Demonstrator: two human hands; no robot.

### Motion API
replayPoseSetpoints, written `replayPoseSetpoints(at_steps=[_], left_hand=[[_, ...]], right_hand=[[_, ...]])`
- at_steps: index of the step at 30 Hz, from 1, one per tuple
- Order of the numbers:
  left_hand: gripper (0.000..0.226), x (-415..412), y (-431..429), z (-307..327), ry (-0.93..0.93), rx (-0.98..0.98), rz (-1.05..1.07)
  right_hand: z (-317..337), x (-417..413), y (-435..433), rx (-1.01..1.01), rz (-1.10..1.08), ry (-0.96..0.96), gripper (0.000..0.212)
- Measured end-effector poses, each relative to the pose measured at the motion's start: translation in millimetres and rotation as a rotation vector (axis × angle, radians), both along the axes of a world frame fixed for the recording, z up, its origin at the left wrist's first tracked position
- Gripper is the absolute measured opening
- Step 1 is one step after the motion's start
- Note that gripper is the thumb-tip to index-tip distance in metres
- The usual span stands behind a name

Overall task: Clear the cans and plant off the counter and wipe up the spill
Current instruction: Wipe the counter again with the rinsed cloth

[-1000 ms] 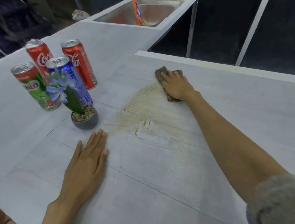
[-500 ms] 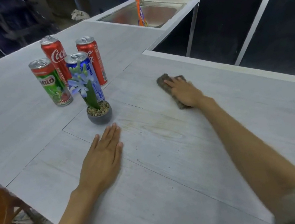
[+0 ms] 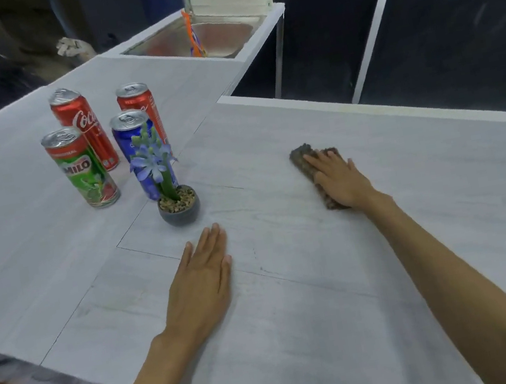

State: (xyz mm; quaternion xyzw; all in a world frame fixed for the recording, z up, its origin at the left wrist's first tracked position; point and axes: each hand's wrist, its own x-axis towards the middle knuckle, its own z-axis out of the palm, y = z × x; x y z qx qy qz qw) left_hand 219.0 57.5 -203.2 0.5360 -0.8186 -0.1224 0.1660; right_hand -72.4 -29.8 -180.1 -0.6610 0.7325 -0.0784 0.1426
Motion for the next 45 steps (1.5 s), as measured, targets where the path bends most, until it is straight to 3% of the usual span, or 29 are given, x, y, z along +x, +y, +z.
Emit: replayPoseSetpoints(at_steps=[3, 6, 8, 12, 15, 18, 21, 23, 25, 27, 29, 33, 35, 37, 40, 45], left_hand=[[0.075, 3, -3, -2, 0.004, -0.009, -0.013], [0.079, 5, -5, -3, -0.001, -0.016, -0.028], [0.08, 5, -5, -4, -0.027, -0.03, -0.037], [0.073, 4, -4, -4, -0.05, -0.053, -0.057], [0.065, 2, -3, -2, -0.049, -0.05, -0.059], [0.053, 1, -3, 0, -0.062, -0.033, -0.062], [0.051, 0, -2, 2, -0.064, -0.037, -0.069], [0.053, 1, -2, 1, -0.077, -0.045, -0.103], [0.062, 2, -2, 0, -0.084, -0.044, -0.145], [0.066, 3, -3, -1, -0.094, -0.038, -0.169], [0.066, 4, -3, -1, -0.095, -0.036, -0.176], [0.067, 3, -3, -1, -0.079, -0.027, -0.172], [0.066, 3, -2, -1, -0.072, -0.022, -0.167], [0.066, 4, -2, -1, -0.068, -0.02, -0.168], [0.062, 4, -3, 1, -0.048, 0.005, -0.181], [0.05, 26, -5, 8, 0.021, 0.098, -0.226]], right_hand=[[-3, 66, 2, -0.03, 0.04, -0.025, 0.05], [-8, 109, 89, -0.098, 0.26, -0.035, 0.053], [-11, 86, 146, -0.144, 0.255, -0.054, 0.058], [-3, -16, 153, -0.033, -0.253, -0.003, 0.05], [1, -8, 110, -0.038, -0.466, 0.023, 0.051], [-7, 75, 104, -0.068, -0.252, -0.004, 0.053], [-9, 132, 171, -0.138, 0.01, -0.012, 0.061], [-8, 110, 214, -0.147, -0.001, -0.044, 0.063], [-5, 57, 231, -0.117, -0.202, -0.034, 0.056], [-2, 11, 219, -0.065, -0.482, -0.008, 0.051], [-1, 5, 186, -0.056, -0.622, 0.059, 0.052], [-15, 98, 152, -0.142, -0.324, 0.073, 0.07], [-15, 147, 192, -0.13, -0.11, 0.005, 0.075], [-11, 145, 238, -0.146, -0.048, -0.062, 0.07], [-7, 75, 249, -0.112, -0.198, 0.005, 0.068], [2, 9, 126, -0.053, -0.489, -0.02, 0.052]])
